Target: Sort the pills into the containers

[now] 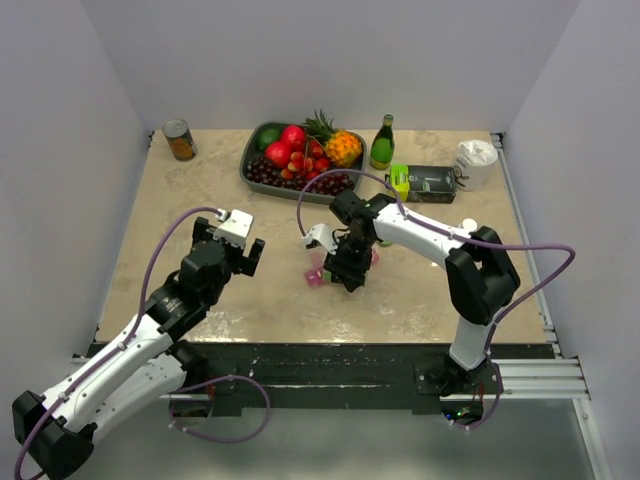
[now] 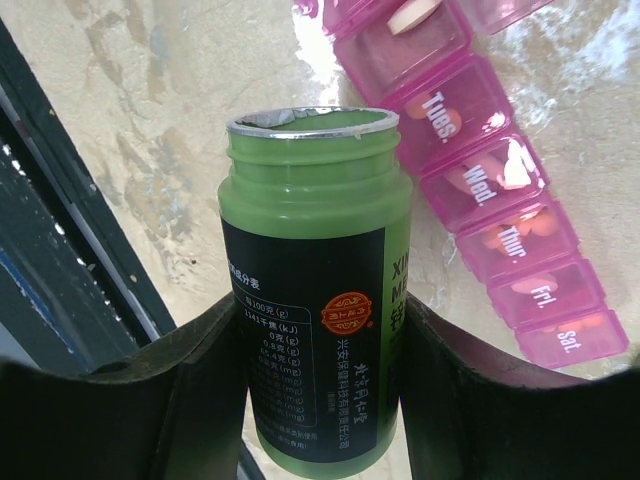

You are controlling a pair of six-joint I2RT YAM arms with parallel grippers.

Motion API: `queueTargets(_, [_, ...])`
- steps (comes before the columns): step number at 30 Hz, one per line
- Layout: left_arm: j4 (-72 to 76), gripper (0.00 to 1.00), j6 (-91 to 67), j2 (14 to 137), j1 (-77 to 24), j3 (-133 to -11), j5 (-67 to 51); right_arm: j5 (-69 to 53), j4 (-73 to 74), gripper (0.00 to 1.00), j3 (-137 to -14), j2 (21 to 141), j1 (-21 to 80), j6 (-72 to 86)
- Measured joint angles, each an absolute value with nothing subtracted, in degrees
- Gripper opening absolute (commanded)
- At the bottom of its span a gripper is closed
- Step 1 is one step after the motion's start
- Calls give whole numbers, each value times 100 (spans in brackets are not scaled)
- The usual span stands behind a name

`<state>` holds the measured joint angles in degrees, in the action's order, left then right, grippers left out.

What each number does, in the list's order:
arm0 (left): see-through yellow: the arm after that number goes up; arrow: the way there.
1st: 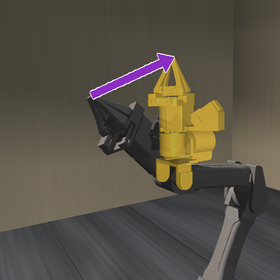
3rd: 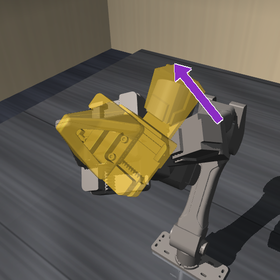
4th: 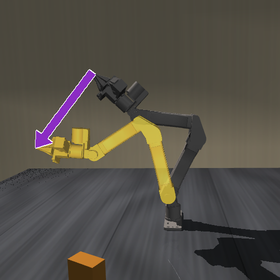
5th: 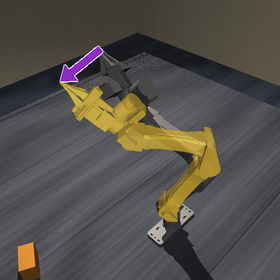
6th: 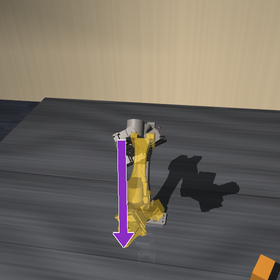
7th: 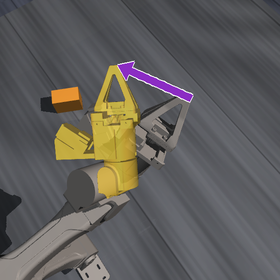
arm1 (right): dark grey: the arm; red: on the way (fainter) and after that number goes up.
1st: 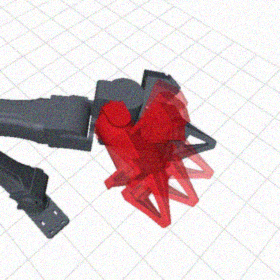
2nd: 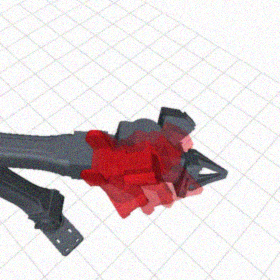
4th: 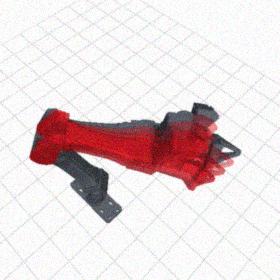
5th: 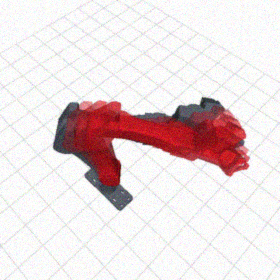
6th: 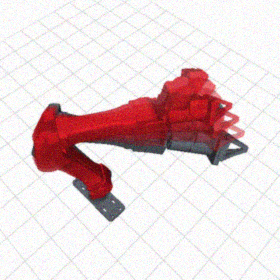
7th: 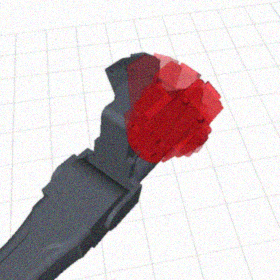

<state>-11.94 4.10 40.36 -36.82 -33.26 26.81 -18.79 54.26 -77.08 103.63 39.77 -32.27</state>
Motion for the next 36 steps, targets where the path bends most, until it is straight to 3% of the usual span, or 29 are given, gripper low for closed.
queueTargets(26, [-1210,99,410,3935,-3682,-3326,2661,-1575,5636,0,-8082,10691,4154,-2958])
queueTargets(36, [-1144,100,349,3553,-3586,-3205,2427,-1997,5459,0,-8036,10381,3861,-2930])
